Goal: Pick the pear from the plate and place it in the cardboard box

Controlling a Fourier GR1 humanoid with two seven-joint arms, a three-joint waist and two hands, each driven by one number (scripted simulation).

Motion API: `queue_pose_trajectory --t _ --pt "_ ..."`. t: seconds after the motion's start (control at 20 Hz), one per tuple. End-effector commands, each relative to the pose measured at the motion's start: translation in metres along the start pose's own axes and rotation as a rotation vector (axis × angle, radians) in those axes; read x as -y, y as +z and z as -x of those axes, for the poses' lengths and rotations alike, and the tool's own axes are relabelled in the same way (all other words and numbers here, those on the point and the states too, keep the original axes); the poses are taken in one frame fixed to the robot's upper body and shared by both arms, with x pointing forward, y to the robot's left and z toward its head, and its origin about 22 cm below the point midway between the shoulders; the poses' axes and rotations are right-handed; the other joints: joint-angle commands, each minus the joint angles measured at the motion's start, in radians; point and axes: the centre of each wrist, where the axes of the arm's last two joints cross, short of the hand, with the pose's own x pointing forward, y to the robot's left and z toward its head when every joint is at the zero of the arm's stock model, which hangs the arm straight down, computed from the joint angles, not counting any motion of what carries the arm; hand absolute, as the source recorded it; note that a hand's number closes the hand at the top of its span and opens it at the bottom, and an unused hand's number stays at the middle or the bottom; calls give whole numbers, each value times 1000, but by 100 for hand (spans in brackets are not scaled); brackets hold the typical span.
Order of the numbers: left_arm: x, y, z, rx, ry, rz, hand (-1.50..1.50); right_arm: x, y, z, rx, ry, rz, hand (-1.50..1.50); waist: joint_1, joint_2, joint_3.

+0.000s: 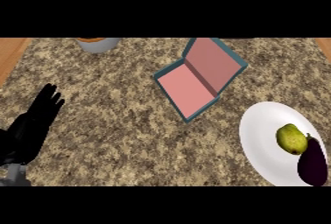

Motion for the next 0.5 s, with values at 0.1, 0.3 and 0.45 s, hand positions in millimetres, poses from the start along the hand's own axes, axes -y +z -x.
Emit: queue_pose_trajectory --t 0.1,0.3,0.45 --pt "1 2 8 -10 14 1 0 -1 -26 4 -38 22 -64 -150 -3 0 1" --pt "-1 13 -5 12 13 -24 0 7 -13 15 -53 42 -63 -150 -12 -3 0" --pt "-3 16 -5 -3 5 -27 0 -12 -24 5 -27 11 -69 -150 -9 -3 0"
